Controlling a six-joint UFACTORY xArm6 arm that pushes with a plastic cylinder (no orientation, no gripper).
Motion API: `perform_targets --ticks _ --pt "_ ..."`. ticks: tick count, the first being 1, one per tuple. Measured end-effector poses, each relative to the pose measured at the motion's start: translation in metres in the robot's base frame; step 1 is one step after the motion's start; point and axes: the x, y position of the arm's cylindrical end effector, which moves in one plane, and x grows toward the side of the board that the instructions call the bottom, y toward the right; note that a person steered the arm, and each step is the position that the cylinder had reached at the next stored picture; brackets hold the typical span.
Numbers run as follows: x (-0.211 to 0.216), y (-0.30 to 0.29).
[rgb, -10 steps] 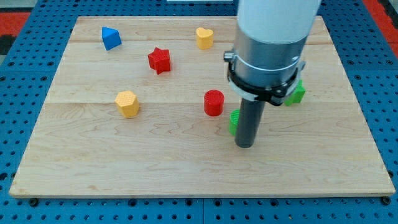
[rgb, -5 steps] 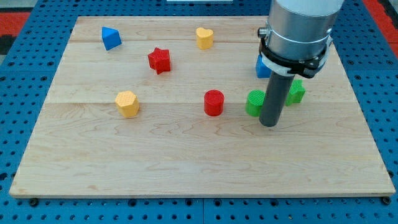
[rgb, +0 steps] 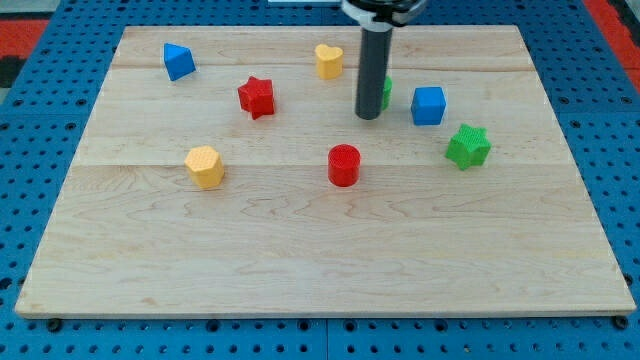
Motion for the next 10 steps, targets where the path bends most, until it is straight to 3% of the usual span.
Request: perform_targets --ticks 2,4,5,6,9,10 --pt "-0.034 0.031" --pt "-0.044 0.009" --pt "-0.065 0.040" --pt "-0.070 0.099" --pt "-0.042 0.122" --pt "-0.053 0.153"
